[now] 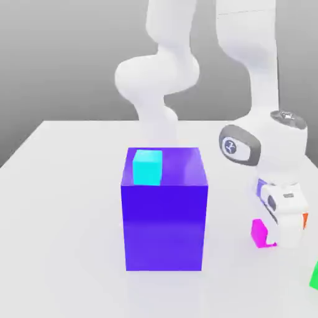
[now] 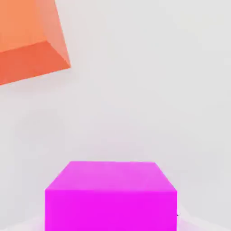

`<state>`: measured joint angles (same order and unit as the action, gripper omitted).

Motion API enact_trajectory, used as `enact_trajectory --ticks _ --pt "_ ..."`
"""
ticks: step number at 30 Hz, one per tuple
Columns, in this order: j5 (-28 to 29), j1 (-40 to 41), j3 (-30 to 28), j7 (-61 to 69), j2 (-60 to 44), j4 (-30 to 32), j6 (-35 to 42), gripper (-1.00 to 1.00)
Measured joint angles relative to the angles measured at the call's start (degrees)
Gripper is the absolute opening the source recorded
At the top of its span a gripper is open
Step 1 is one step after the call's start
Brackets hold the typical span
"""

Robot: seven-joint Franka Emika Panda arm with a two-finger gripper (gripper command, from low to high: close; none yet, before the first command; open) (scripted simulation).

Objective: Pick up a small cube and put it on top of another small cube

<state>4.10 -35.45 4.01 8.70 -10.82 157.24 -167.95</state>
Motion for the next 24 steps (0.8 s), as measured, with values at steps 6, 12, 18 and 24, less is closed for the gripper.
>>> enact_trajectory --ticks 6,12,18,24 --pt "-2.2 -0.5 0.1 -2.8 4.0 -4.9 9.0 -1.00" --pt "-2.3 -1.6 -0.9 -11.7 -0.5 -17.1 16.8 -1.00" --pt "-3.2 -2.5 -2.1 -18.3 -6.5 -27.1 20.6 -1.00" --pt "-2.9 -2.7 -2.4 -18.8 -11.9 -27.9 16.0 1.00"
